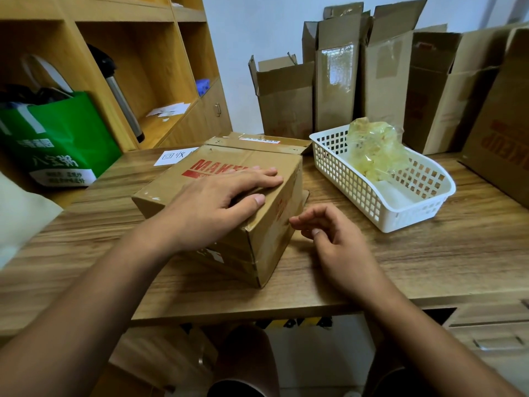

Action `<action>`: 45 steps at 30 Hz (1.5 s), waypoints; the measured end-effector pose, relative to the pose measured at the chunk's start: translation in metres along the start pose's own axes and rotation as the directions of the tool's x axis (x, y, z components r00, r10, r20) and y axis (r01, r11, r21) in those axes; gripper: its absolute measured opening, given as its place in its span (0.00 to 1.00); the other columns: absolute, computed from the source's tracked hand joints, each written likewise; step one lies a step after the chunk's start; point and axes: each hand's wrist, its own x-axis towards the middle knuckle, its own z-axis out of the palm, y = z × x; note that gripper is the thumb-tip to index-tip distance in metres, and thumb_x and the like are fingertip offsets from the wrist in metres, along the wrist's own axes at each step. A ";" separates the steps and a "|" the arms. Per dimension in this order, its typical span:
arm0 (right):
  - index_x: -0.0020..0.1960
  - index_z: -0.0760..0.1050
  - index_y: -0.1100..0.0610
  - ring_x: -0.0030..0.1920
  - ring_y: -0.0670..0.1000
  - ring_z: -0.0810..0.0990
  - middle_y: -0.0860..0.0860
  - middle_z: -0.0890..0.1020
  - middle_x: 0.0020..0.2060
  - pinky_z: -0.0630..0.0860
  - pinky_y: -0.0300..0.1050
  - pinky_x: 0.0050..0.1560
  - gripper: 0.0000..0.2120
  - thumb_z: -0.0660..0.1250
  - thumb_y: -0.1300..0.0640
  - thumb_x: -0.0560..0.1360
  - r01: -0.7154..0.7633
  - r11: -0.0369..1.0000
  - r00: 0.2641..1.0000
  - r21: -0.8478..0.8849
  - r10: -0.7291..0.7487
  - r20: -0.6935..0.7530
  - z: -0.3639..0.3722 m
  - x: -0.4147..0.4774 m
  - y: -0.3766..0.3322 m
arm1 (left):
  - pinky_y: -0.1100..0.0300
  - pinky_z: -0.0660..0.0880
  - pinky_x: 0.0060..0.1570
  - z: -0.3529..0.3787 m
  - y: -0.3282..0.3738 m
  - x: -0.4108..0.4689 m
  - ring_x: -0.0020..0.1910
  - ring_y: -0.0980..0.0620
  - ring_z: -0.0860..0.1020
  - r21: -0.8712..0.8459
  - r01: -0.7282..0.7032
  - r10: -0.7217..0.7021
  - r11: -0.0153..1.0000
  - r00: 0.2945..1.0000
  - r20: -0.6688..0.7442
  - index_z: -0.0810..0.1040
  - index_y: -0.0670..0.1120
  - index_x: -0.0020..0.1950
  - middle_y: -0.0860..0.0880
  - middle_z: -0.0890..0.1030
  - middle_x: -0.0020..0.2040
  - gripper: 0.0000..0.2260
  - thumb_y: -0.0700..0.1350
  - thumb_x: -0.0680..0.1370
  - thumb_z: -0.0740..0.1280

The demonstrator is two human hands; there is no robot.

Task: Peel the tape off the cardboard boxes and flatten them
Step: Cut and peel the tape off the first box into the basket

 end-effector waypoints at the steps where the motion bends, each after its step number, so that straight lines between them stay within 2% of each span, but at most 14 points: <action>1: 0.53 0.76 0.52 0.57 0.44 0.83 0.46 0.86 0.51 0.78 0.45 0.62 0.19 0.57 0.73 0.79 -0.003 1.000 1.000 0.006 0.003 0.000 -0.001 0.000 0.000 | 0.66 0.60 0.65 0.000 0.000 0.000 0.72 0.75 0.58 -0.001 -0.001 0.001 1.000 1.000 -0.004 0.68 0.69 0.73 0.76 0.64 0.71 0.20 0.60 0.80 0.56; 3: 0.52 0.77 0.52 0.56 0.45 0.83 0.46 0.86 0.51 0.79 0.46 0.61 0.19 0.56 0.74 0.79 -0.004 1.000 1.000 0.009 0.004 0.001 -0.001 -0.001 0.000 | 0.70 0.59 0.63 0.000 0.000 0.000 0.72 0.76 0.58 -0.006 -0.006 0.006 1.000 1.000 -0.011 0.68 0.69 0.73 0.77 0.64 0.71 0.20 0.60 0.80 0.56; 7: 0.50 0.77 0.51 0.54 0.46 0.85 0.49 0.86 0.48 0.79 0.46 0.61 0.21 0.55 0.74 0.79 -0.009 1.000 1.000 0.001 0.009 0.029 0.003 -0.002 0.000 | 0.70 0.59 0.63 0.000 -0.001 0.000 0.72 0.76 0.58 -0.013 -0.010 0.010 1.000 1.000 -0.013 0.68 0.69 0.72 0.78 0.64 0.70 0.20 0.60 0.80 0.56; 12: 0.53 0.77 0.55 0.56 0.46 0.84 0.49 0.86 0.51 0.80 0.44 0.60 0.17 0.56 0.74 0.80 -0.006 0.996 1.000 0.086 0.007 -0.016 0.000 -0.001 -0.001 | 0.64 0.62 0.65 0.001 -0.001 0.001 0.73 0.75 0.58 -0.008 -0.003 0.003 1.000 1.000 -0.005 0.68 0.69 0.73 0.77 0.64 0.71 0.20 0.60 0.80 0.56; 17: 0.52 0.77 0.55 0.57 0.46 0.84 0.49 0.86 0.51 0.79 0.43 0.60 0.18 0.56 0.75 0.80 0.006 0.996 1.000 0.093 -0.005 -0.015 0.001 -0.001 -0.001 | 0.59 0.63 0.70 0.000 -0.001 0.000 0.74 0.72 0.59 -0.019 -0.004 0.004 1.000 1.000 -0.009 0.69 0.68 0.73 0.75 0.65 0.72 0.20 0.60 0.80 0.56; 24: 0.51 0.78 0.54 0.56 0.45 0.84 0.48 0.87 0.50 0.79 0.42 0.60 0.20 0.56 0.76 0.79 0.022 0.999 1.000 0.040 -0.023 0.009 0.001 -0.001 -0.001 | 0.61 0.63 0.66 0.000 -0.001 0.000 0.73 0.74 0.59 -0.012 -0.003 0.003 1.000 1.000 -0.021 0.69 0.69 0.72 0.76 0.64 0.71 0.20 0.60 0.80 0.56; 30: 0.52 0.77 0.56 0.54 0.45 0.85 0.50 0.87 0.49 0.80 0.47 0.61 0.17 0.55 0.74 0.80 -0.071 0.995 0.995 0.071 0.076 -0.064 0.002 0.003 0.008 | 0.58 0.65 0.67 0.001 -0.001 0.000 0.73 0.74 0.59 -0.011 -0.001 0.001 1.000 1.000 -0.023 0.69 0.69 0.72 0.76 0.65 0.71 0.20 0.60 0.80 0.56; 35: 0.52 0.76 0.58 0.54 0.47 0.85 0.53 0.87 0.50 0.80 0.47 0.60 0.18 0.54 0.75 0.80 -0.122 0.984 0.992 0.132 0.127 -0.029 0.002 0.005 0.009 | 0.64 0.62 0.65 0.001 0.000 0.001 0.72 0.75 0.58 -0.003 -0.005 0.005 1.000 1.000 -0.018 0.69 0.69 0.72 0.76 0.64 0.71 0.20 0.60 0.80 0.57; 39: 0.52 0.76 0.60 0.54 0.49 0.86 0.54 0.87 0.49 0.81 0.41 0.56 0.17 0.53 0.76 0.80 -0.143 0.967 0.989 0.210 0.148 -0.008 0.002 0.006 0.008 | 0.54 0.65 0.71 0.000 0.001 0.000 0.73 0.73 0.59 -0.002 0.003 -0.003 1.000 1.000 -0.010 0.68 0.69 0.73 0.75 0.64 0.72 0.20 0.61 0.80 0.56; 42: 0.52 0.76 0.61 0.53 0.50 0.86 0.55 0.87 0.48 0.81 0.39 0.53 0.17 0.52 0.76 0.81 -0.155 0.961 0.987 0.230 0.160 -0.002 0.001 0.007 0.007 | 0.52 0.65 0.72 0.000 0.001 0.000 0.74 0.73 0.59 -0.005 0.002 -0.002 1.000 1.000 -0.013 0.69 0.68 0.73 0.74 0.65 0.72 0.20 0.60 0.80 0.56; 45: 0.52 0.76 0.60 0.52 0.51 0.86 0.54 0.87 0.47 0.81 0.42 0.55 0.17 0.53 0.76 0.81 -0.162 0.968 0.987 0.190 0.164 0.006 0.001 0.006 0.007 | 0.51 0.65 0.73 0.000 0.002 0.000 0.74 0.72 0.59 -0.015 -0.002 0.002 1.000 1.000 -0.015 0.69 0.68 0.73 0.73 0.65 0.73 0.20 0.60 0.80 0.56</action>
